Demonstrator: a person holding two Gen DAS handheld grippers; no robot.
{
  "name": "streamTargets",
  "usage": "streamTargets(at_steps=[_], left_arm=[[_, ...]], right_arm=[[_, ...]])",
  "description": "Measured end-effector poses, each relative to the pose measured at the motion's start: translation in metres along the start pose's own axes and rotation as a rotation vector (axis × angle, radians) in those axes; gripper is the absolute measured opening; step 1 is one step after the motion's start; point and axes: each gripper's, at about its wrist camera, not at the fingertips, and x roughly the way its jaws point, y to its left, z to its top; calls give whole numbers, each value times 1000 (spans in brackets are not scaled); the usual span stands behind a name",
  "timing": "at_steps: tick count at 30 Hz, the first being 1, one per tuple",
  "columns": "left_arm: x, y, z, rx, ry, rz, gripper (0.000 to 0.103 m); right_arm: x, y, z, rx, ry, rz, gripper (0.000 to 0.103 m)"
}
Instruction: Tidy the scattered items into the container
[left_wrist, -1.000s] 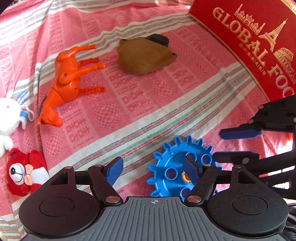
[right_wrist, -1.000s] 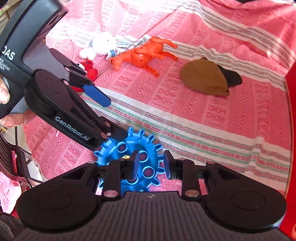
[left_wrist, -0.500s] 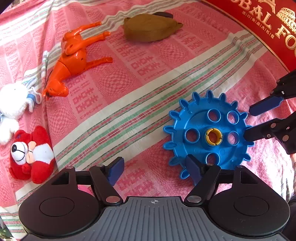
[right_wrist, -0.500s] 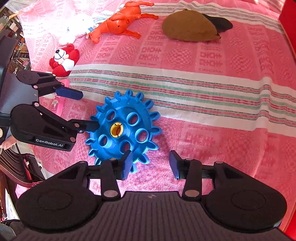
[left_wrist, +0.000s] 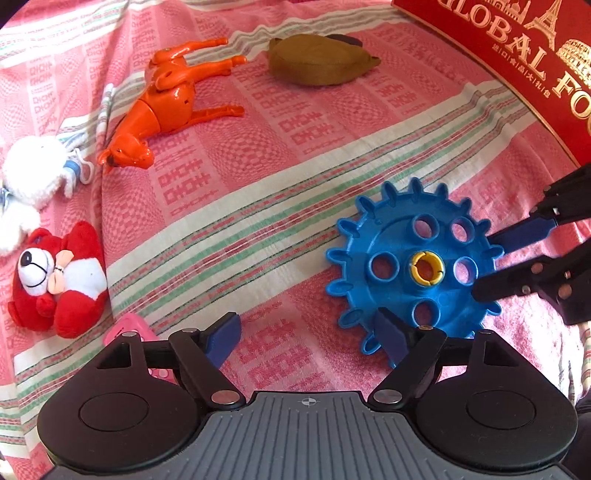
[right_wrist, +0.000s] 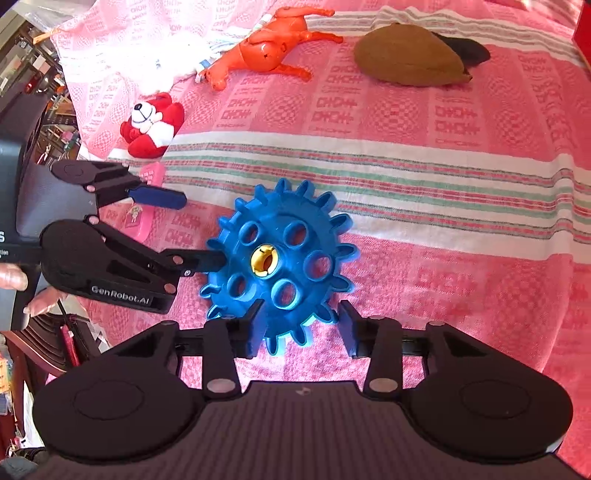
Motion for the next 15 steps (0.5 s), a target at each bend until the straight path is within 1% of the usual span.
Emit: streamTargets(at_steps=[1, 2, 4, 6, 11, 15], left_arm=[[-1, -2, -1, 12, -2, -18, 85], [-4, -5, -3, 32, -10, -29, 85], [-8, -13, -6, 91, -39, 1, 86], [-10, -15, -5, 127, -52, 10, 86], [-12, -8, -6, 107, -56, -30, 86], [-13, -3, -11, 80, -73, -45, 88]], right_arm=[[-3, -3, 2, 17, -9, 14, 36], [-6, -5, 5, 31, -18, 30, 35], [-11, -4, 9, 26, -42, 41, 35], [-17, -1, 13, 12, -69, 49, 35], [-29, 4, 25, 1, -127, 101, 35], [-32, 9, 29, -22, -132, 133, 36]])
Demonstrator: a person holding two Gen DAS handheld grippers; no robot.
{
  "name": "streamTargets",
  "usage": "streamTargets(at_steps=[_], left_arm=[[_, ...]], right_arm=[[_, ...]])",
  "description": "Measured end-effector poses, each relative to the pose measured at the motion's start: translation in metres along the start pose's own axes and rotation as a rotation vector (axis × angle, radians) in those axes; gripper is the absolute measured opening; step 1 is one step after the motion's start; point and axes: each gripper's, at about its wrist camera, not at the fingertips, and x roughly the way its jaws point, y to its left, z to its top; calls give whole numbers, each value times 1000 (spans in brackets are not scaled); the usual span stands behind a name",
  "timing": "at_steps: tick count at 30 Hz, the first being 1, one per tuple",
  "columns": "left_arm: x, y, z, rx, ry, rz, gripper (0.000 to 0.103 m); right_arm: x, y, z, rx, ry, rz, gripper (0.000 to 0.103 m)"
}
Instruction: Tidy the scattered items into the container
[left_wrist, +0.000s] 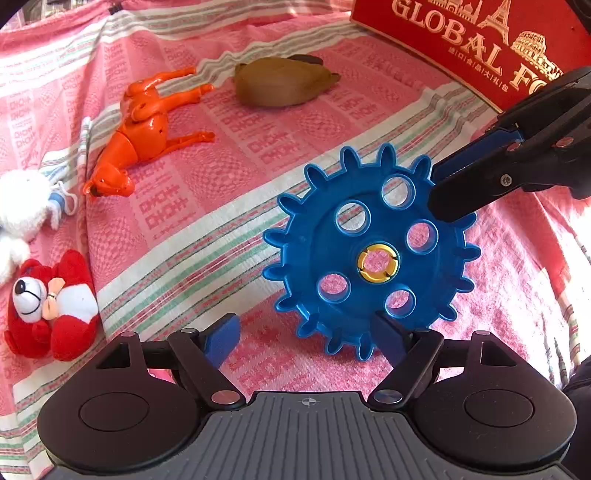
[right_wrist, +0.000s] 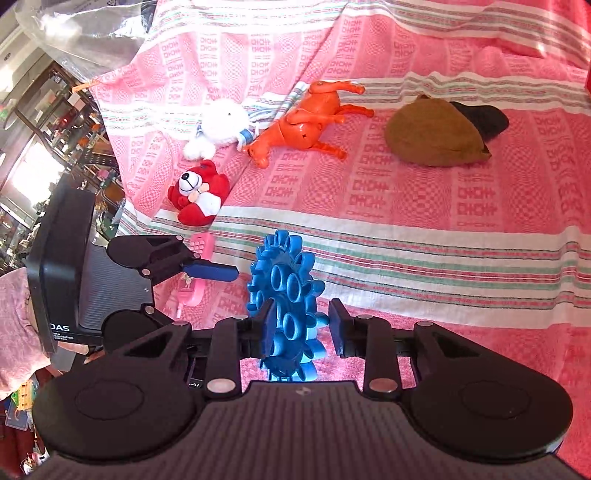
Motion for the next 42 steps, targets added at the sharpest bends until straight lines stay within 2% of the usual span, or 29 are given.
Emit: streamTargets(at_steps=[4, 7, 9, 11, 12, 16, 18, 23, 25, 27, 33, 34, 36, 37, 39, 41, 42], left_arm=[[1, 8, -7, -49, -9, -15, 94], [2, 5, -12, -50, -6, -28, 94], [0, 0, -13, -20, -13, -10, 88], [-9, 1, -11, 0, -34, -9, 82], [-16, 2, -9, 13, -55, -7, 82], [-47, -1, -2, 139, -175, 11, 83], [-55, -5, 2, 221, -227, -10, 84], [-51, -7, 20, 352, -208, -51, 82], [-50, -4, 27, 390, -189, -77, 77], [-47, -3, 35, 407, -159, -132, 59], [-41, -4, 39, 418, -136, -167, 49], [-41, -6, 36, 431, -126, -177, 45], [-40, -9, 29, 453, -92, -208, 18], [-37, -11, 24, 462, -75, -208, 18], [-33, -15, 17, 471, -64, -199, 18], [-30, -13, 16, 426, -54, -212, 21], [-28, -12, 15, 406, -51, -222, 39]], right_arm=[[-1, 4, -1, -14, 32, 69, 36], [10, 22, -6, -95, 83, 49, 34], [17, 32, -10, -157, 89, 15, 21], [16, 40, -10, -213, 73, -1, 16], [15, 44, -9, -256, 68, -13, 16], [14, 53, -7, -388, 84, -36, 14], [14, 55, -7, -425, 98, -37, 14], [14, 60, -6, -512, 130, -36, 14], [14, 59, -5, -520, 140, -35, 14], [14, 57, -2, -530, 150, -43, 15], [11, 44, 1, -459, 148, -44, 19], [10, 41, 1, -443, 142, -52, 23], [8, 33, 0, -404, 134, -73, 32], [8, 29, 0, -387, 138, -71, 36], [7, 26, -3, -373, 137, -62, 36], [8, 31, -7, -404, 135, -64, 34], [8, 33, -8, -414, 135, -58, 34]])
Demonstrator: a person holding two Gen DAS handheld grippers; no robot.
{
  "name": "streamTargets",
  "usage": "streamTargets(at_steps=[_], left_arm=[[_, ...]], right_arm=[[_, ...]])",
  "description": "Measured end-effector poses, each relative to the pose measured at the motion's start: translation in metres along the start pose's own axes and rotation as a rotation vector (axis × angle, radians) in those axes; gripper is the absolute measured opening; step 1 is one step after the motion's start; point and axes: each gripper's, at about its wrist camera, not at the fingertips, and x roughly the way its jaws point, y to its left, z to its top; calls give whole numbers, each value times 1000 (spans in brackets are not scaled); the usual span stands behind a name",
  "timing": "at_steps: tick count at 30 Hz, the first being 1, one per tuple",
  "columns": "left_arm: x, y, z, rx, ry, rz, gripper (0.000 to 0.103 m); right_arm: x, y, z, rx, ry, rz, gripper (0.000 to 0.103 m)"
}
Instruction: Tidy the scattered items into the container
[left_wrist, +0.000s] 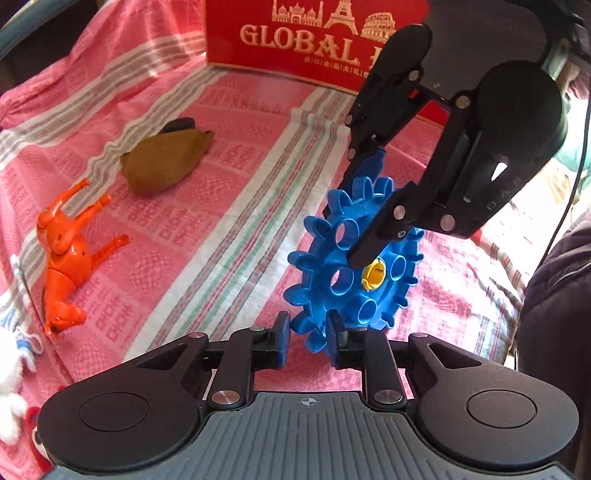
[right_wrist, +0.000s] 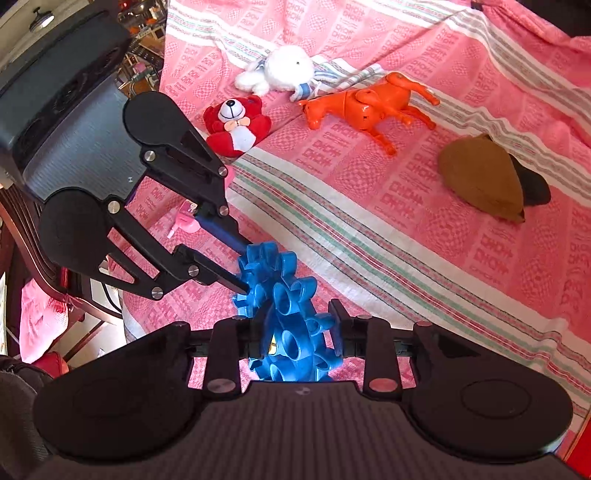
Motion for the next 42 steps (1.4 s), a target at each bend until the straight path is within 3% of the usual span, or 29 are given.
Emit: streamTargets(at_steps=[1, 3, 5, 7, 8, 9, 11, 18, 23, 25, 26, 28, 30, 31, 33, 39, 41, 42], left_arm=[[1, 1, -1, -16, -4, -14, 42], [2, 1, -2, -38, -12, -37, 59], [2, 0, -1, -42, -26, -43, 67], [6, -3, 0, -27, -27, -38, 67], [8, -4, 0, -19, -20, -33, 63], [11, -6, 1, -4, -10, -31, 35], [17, -10, 1, 19, 13, -34, 14], [12, -16, -3, -20, -40, -43, 10], [11, -25, 4, 12, -61, -68, 10], [11, -31, 9, 49, -68, -78, 18], [12, -33, 12, 66, -64, -80, 38], [16, -38, 18, 95, -68, -67, 44], [19, -39, 24, 101, -77, -63, 46], [20, -39, 28, 101, -78, -68, 44], [23, -40, 33, 107, -81, -74, 15], [25, -43, 37, 70, -88, -66, 10], [26, -45, 36, 83, -82, -50, 10], [26, -45, 35, 82, -79, -49, 10]], right_arm=[[0, 1, 0, 1, -2, 15, 30], [-1, 5, 2, -16, -9, 43, 24], [-2, 11, 4, -59, -18, 59, 17], [-2, 18, 6, -124, -15, 60, 15], [-2, 20, 7, -151, -11, 60, 15], [-1, 20, 9, -169, -6, 58, 14], [0, 17, 11, -180, 13, 66, 18], [-6, 3, 3, -129, 1, 56, 27], [-18, -1, -9, -141, 12, 49, 33], [-21, -2, -11, -150, 20, 60, 31], [-21, 0, -12, -165, 24, 76, 25], [-21, 4, -11, -203, 33, 94, 16], [-20, 7, -10, -234, 38, 86, 14], [-19, 6, -9, -236, 39, 81, 14], [-19, 2, -8, -226, 37, 74, 14], [-27, -12, -16, -126, 48, 47, 27], [-33, -17, -23, -107, 70, 28, 60], [-36, -18, -28, -105, 82, 19, 65]])
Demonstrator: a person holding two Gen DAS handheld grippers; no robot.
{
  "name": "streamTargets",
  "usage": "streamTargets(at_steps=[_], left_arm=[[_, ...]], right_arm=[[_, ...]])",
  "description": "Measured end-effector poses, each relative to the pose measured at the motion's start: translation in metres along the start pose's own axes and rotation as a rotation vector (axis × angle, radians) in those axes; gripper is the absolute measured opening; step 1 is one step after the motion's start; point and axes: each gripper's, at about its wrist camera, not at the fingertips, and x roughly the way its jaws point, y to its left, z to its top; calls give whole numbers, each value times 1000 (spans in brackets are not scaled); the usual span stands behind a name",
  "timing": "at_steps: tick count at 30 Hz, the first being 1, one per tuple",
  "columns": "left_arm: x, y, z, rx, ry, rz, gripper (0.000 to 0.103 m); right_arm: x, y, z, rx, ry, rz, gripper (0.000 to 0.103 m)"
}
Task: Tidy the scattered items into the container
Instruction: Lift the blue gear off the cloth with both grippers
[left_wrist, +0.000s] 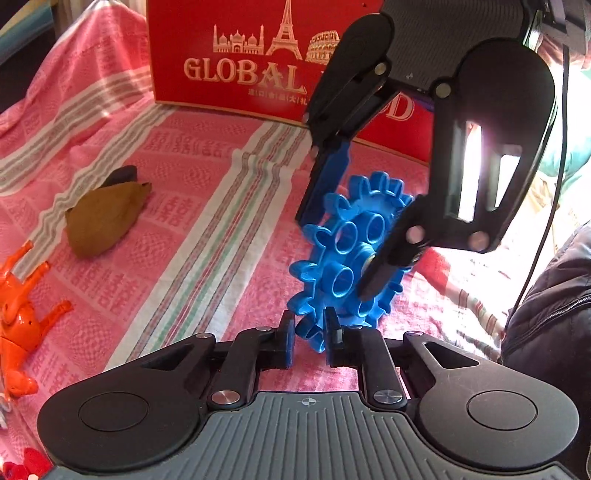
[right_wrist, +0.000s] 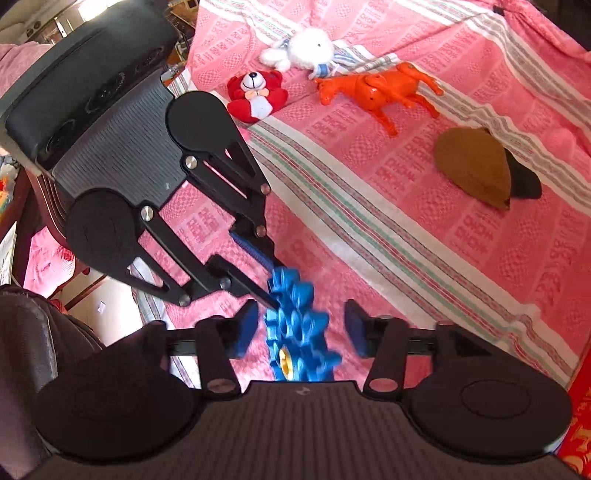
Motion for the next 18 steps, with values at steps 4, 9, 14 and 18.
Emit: streamTargets(at_steps=[4, 9, 14, 18], left_arm=[[-2, 1, -3, -23, -10, -2, 10], [-2, 2, -8, -51, -8, -4, 11], [-4, -3, -7, -18, -20, -39, 60], [-2, -5, 0, -12, -69, -55, 67]], right_arm=[[-1, 1, -23, 22, 53, -19, 59], [8, -4, -43, 90, 61, -40, 31], [6, -6, -40, 86, 30, -36, 28], [5, -14, -33, 102, 9, -47, 25]])
